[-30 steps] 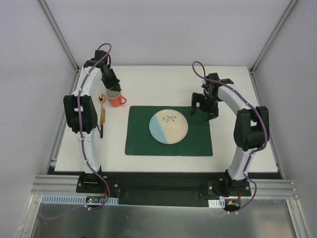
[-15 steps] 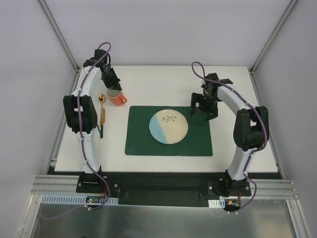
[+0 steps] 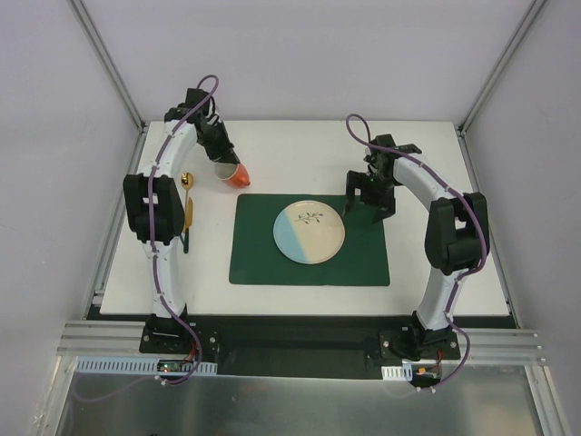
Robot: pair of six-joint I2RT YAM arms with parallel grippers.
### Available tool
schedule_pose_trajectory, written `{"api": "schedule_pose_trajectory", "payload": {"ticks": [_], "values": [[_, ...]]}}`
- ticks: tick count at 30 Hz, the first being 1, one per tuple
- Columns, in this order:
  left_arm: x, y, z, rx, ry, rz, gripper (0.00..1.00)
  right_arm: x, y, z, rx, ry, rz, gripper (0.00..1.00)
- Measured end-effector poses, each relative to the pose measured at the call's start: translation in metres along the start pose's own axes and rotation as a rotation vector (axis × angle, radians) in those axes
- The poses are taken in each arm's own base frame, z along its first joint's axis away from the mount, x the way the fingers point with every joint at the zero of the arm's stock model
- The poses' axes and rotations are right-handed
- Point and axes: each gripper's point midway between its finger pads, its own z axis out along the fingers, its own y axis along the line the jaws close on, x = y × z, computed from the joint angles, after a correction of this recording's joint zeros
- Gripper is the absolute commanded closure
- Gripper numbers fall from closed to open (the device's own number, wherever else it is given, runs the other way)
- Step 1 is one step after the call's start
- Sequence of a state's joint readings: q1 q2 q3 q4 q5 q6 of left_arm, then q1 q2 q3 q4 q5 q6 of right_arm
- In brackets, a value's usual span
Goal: Set the dinner table for one person
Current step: Move the cup to the center of the board.
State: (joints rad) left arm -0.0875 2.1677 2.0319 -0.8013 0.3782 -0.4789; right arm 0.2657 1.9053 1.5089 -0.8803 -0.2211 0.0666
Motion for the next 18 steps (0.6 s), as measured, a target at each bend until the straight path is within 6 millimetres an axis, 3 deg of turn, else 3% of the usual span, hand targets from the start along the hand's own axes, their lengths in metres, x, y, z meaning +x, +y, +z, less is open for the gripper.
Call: {"api": "schedule_pose_trajectory", "payload": {"ticks": [11,18], "values": [[0.007,-0.016,0.030,0.068,0.037,0.035,0.96,-0.001,-0.001,0.000,0.008,-0.003,0.000,0.01],[0.004,-0.016,0.034,0.070,0.032,0.037,0.91,0.001,-0.002,-0.001,0.010,0.002,0.001,0.01]]}}
